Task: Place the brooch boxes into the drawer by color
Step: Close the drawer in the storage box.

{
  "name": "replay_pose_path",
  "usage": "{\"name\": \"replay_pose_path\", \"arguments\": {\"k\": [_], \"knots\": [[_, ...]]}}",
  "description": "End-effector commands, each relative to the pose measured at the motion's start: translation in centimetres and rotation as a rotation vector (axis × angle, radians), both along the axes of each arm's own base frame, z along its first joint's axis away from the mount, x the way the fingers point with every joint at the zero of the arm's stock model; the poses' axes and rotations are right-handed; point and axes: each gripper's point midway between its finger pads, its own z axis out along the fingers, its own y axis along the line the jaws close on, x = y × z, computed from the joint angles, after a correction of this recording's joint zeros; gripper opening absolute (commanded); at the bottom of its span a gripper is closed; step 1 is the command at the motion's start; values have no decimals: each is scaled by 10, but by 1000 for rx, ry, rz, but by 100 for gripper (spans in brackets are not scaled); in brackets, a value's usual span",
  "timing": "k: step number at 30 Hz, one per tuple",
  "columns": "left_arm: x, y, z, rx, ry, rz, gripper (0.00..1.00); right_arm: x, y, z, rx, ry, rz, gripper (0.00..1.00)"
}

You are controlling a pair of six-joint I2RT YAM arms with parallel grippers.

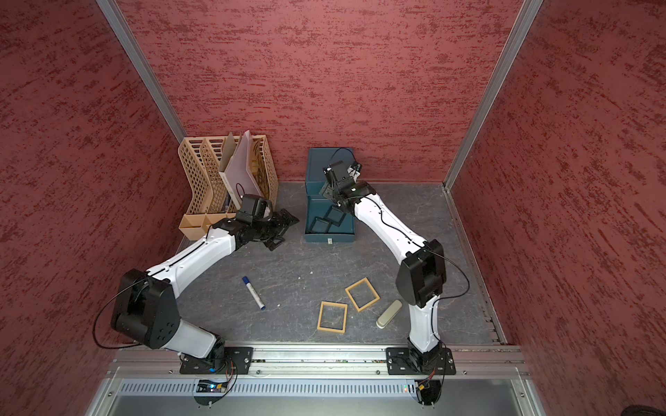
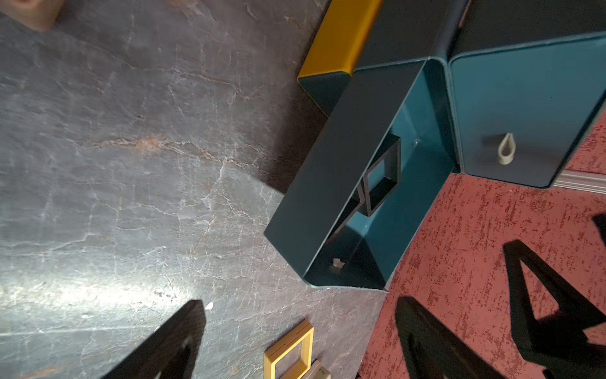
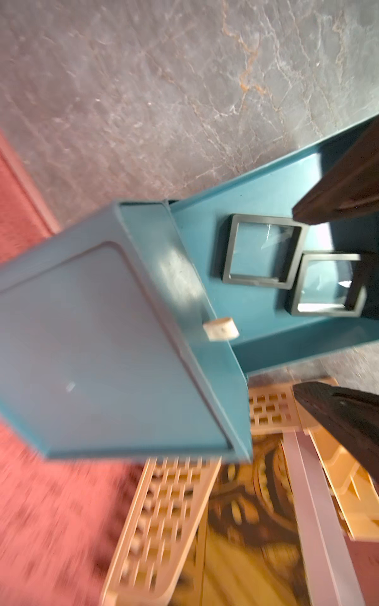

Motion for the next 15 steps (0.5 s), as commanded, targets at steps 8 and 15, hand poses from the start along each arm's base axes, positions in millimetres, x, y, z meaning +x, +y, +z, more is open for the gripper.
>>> {"name": "replay_pose_path", "arguments": {"k": [8,15], "knots": [[41,5,54,20,-177,-80,95,-67,-1,39,216,-163,166,77],[82,-3,80,11,-310,-175,98,-133,7,15,420,-130,342,69]]}}
